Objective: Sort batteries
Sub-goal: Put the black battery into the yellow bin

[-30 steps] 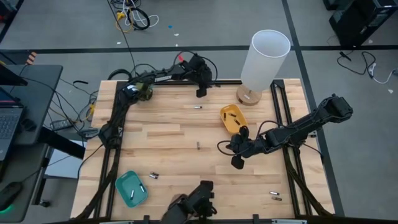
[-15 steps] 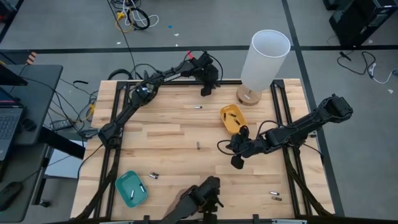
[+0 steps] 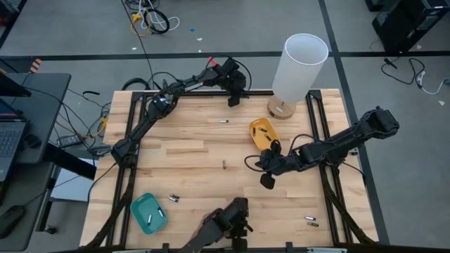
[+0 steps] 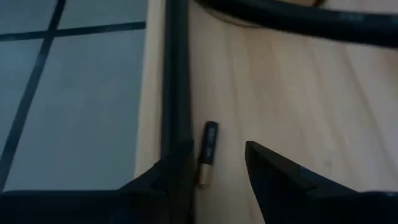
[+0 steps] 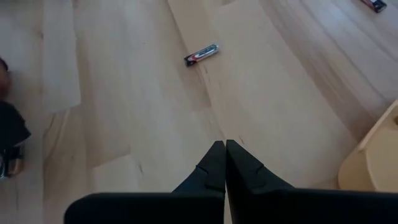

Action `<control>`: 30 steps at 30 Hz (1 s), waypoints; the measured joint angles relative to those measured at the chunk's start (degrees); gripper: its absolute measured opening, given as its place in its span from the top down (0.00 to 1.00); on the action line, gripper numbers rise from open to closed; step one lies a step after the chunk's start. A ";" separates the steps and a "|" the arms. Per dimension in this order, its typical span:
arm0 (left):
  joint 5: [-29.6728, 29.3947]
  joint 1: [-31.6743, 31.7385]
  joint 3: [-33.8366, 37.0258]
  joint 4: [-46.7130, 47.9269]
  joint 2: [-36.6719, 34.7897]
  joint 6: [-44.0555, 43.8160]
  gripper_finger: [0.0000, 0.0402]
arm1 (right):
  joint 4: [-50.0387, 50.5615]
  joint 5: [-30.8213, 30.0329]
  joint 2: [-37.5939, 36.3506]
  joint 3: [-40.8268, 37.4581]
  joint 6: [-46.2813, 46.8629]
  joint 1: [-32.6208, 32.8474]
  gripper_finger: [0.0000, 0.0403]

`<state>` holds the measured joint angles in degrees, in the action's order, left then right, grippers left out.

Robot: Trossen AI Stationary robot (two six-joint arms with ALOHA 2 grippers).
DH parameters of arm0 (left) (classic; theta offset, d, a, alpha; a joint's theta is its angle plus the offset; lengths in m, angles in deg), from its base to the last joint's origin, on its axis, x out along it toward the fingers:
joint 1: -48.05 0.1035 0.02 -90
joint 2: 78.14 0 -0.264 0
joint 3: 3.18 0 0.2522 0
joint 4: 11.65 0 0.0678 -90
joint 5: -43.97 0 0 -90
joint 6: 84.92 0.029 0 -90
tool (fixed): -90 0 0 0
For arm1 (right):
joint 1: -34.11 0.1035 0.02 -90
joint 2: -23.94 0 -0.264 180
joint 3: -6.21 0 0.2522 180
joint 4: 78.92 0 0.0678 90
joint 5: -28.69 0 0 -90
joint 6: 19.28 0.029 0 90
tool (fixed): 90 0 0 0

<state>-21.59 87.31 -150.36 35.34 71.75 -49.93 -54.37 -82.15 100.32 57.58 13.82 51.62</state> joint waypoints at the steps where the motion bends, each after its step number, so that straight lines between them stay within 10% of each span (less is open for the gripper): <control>1: -0.93 -0.12 0.02 0.07 0.12 -0.56 0.60 | -0.03 0.00 -0.02 0.00 0.01 -0.36 1.00; 14: -2.19 -0.27 0.07 8.92 -0.43 -3.94 0.60 | -14.37 -4.63 0.09 0.08 -9.43 -15.14 1.00; 30: -0.58 2.14 0.02 28.61 -12.58 -3.68 0.72 | 4.55 -5.04 22.12 22.05 -28.24 -35.93 1.00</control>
<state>-22.17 89.45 -150.34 63.95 59.17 -53.61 -49.81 -87.20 122.43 79.63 -14.42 15.69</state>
